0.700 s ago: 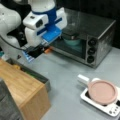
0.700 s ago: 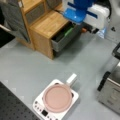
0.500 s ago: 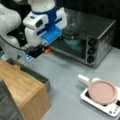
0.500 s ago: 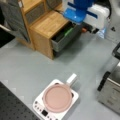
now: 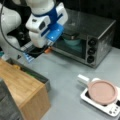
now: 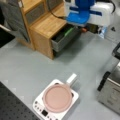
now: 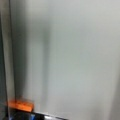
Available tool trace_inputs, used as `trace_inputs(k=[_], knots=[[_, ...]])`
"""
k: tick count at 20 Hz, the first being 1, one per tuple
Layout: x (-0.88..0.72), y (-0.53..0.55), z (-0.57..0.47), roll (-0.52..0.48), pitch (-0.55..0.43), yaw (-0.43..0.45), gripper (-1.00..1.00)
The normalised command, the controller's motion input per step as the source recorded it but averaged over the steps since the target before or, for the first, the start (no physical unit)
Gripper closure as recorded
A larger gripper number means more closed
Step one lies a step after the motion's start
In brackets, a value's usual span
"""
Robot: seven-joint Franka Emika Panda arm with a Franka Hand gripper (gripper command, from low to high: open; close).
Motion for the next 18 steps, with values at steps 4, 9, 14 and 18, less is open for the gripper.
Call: trace_inputs(k=[4,9,14,18], knots=[[-0.25,0.04,-0.17,0.151,-0.143,-0.006,-1.0],[-0.33,0.24,-0.16,0.168,-0.146,-0.066,-1.0],[-0.43,0.46,-0.14,0.138,-0.132,-0.084,-1.0],[-0.45,0.53,-0.17,0.092,-0.161,-0.134,-1.0]])
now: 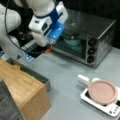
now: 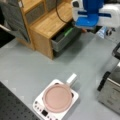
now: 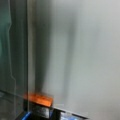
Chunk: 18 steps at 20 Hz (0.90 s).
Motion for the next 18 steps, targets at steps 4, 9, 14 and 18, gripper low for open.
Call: trace_inputs(k=[4,9,14,18], knots=[[-0.39,0.55,-0.12,0.047,-0.159,-0.215,-1.0],[-0.36,0.56,-0.19,-0.014,-0.192,-0.231,-1.0],[-0.35,0.54,-0.18,-0.02,-0.201,-0.22,-1.0],[-0.3,0.41,-0.17,0.111,-0.196,-0.202,-1.0]])
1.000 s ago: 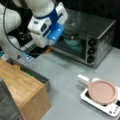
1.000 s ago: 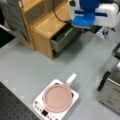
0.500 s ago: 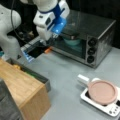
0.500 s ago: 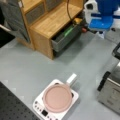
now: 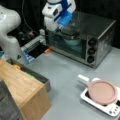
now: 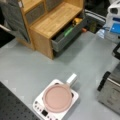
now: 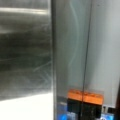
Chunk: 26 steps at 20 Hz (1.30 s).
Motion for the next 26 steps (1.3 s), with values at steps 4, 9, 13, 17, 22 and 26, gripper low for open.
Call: trace_inputs(k=[4,9,13,17,22,26], knots=[[-0.27,0.17,-0.14,0.188,-0.164,-0.161,-1.0],[-0.22,-0.06,-0.19,0.24,-0.164,-0.132,-1.0],[-0.2,-0.14,-0.25,0.305,-0.166,-0.094,-1.0],[-0.2,-0.19,-0.35,0.333,-0.2,-0.054,-1.0],[-0.19,-0.21,-0.43,0.332,-0.254,-0.005,-1.0],[-0.23,-0.27,-0.42,0.269,-0.234,0.006,-1.0]])
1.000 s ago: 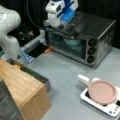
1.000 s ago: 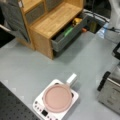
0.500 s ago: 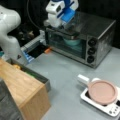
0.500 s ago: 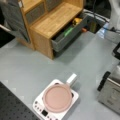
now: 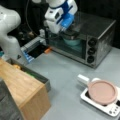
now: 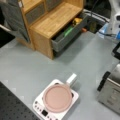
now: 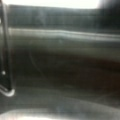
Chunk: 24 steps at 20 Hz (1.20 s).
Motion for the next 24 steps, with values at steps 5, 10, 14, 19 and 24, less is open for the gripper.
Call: trace_inputs(k=[5,10,14,19,24], knots=[[-0.3,-0.47,-0.53,0.241,-0.224,0.029,-1.0],[-0.38,-0.64,-0.61,0.291,-0.221,0.04,-1.0],[-0.46,-0.65,-0.6,0.289,-0.208,0.01,-1.0],[-0.5,-0.52,-0.55,0.202,-0.214,-0.023,-1.0],[-0.35,-0.33,-0.39,0.101,-0.268,-0.02,-1.0]])
